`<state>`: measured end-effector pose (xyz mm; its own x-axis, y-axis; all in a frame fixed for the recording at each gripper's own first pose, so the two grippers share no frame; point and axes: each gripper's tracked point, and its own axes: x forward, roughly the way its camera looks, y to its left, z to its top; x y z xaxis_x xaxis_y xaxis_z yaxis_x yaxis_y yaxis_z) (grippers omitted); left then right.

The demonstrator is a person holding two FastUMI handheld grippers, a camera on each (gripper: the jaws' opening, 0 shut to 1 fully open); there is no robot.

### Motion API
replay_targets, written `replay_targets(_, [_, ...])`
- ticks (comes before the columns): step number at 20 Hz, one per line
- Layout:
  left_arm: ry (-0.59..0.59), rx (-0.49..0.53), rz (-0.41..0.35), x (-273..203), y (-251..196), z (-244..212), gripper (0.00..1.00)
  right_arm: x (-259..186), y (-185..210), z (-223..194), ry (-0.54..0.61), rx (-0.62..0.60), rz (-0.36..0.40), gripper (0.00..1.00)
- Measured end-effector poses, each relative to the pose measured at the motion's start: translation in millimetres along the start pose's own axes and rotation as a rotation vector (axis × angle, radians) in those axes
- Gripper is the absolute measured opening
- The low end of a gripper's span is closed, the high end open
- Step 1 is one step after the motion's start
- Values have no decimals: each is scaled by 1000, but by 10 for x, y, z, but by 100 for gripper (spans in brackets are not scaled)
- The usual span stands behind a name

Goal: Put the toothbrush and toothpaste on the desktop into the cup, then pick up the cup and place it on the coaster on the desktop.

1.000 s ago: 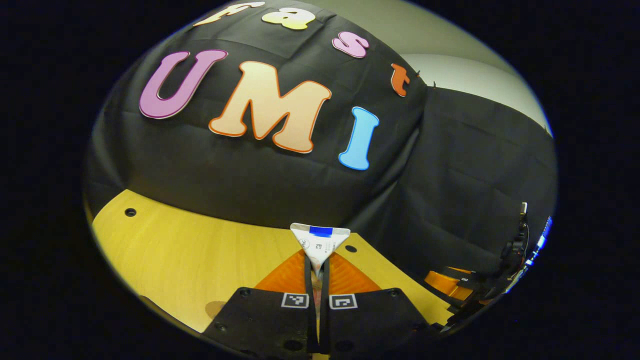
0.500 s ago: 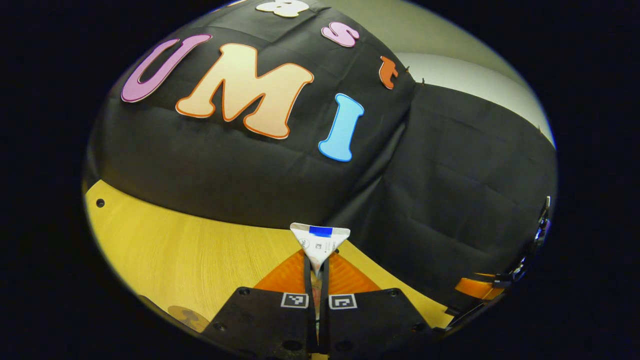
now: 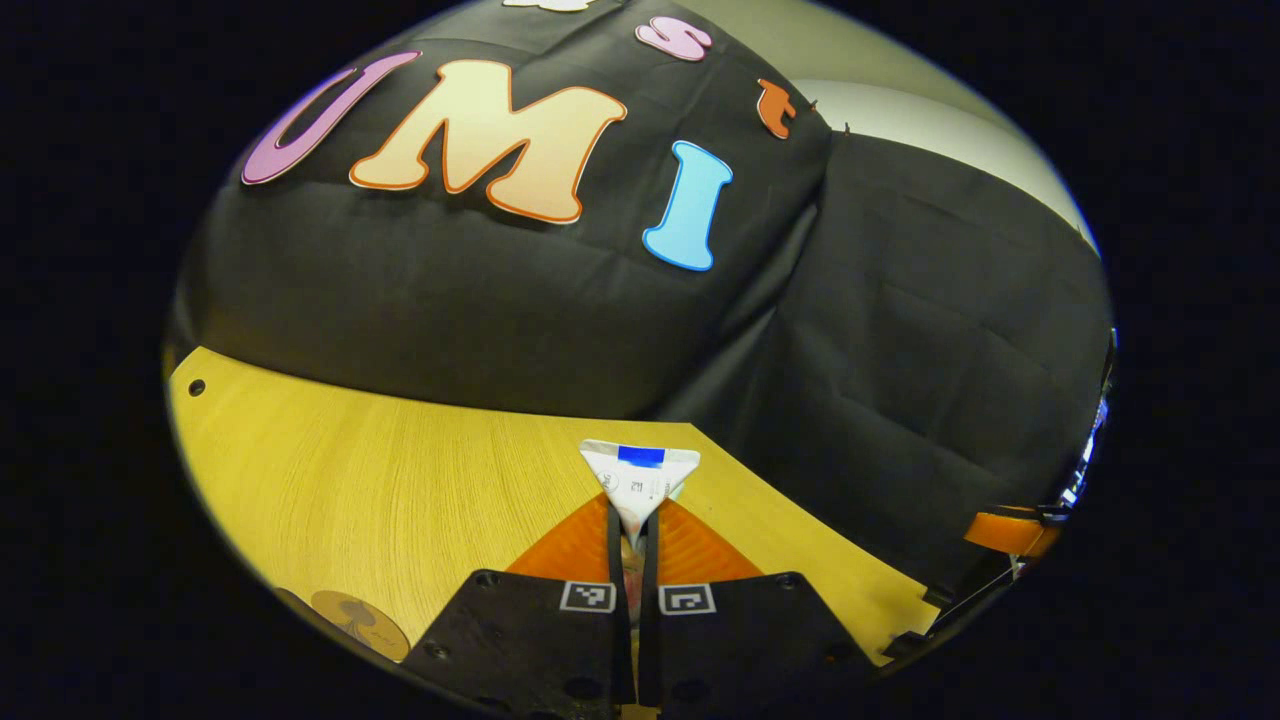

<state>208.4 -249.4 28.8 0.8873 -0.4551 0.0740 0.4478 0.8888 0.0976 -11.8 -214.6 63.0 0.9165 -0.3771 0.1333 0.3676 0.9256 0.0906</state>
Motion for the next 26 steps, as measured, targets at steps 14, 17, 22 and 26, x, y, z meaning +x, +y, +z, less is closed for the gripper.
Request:
replay_targets(14, [-40,6,124,-518,412,122,94,260,626,-74,60,-26,149,98])
replay_targets(17, [-59,-33,190,-786,646,273,93,374,916,-117,91,-58,207,98])
replay_targets(22, [-92,-42,330,-1345,1131,447,94,495,1550,-263,173,-63,346,98])
replay_targets(26, [-79,-64,457,-1808,1562,329,94,571,1977,-453,252,-110,431,98])
